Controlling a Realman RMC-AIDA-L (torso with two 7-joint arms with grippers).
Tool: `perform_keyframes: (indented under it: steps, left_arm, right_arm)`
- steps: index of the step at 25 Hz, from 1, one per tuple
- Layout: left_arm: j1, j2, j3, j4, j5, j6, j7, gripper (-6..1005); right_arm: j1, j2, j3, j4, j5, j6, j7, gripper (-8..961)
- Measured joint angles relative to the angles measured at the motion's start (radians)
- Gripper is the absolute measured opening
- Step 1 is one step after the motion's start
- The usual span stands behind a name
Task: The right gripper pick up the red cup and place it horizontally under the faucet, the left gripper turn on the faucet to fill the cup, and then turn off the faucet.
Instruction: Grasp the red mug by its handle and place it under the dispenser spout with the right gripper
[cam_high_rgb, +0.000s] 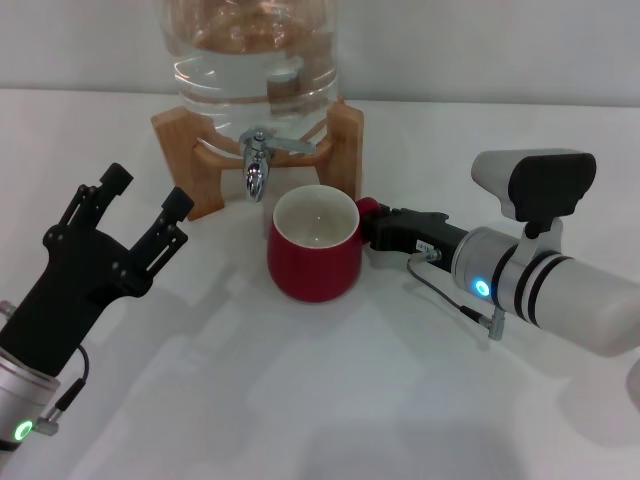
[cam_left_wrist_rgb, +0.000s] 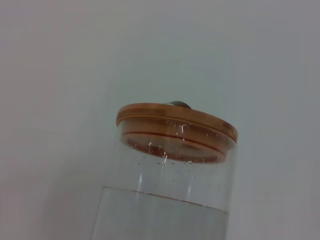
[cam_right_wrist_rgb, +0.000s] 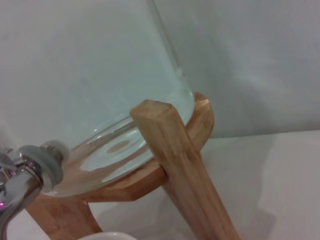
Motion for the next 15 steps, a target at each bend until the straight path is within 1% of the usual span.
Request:
perform_keyframes:
  steps: [15]
  left_arm:
    - [0.005, 0.002, 0.000, 0.000, -0.001, 0.005, 0.000, 859]
  right_arm:
    - [0.022, 0.000, -0.011, 0.013, -0.028, 0.005, 0.000, 223]
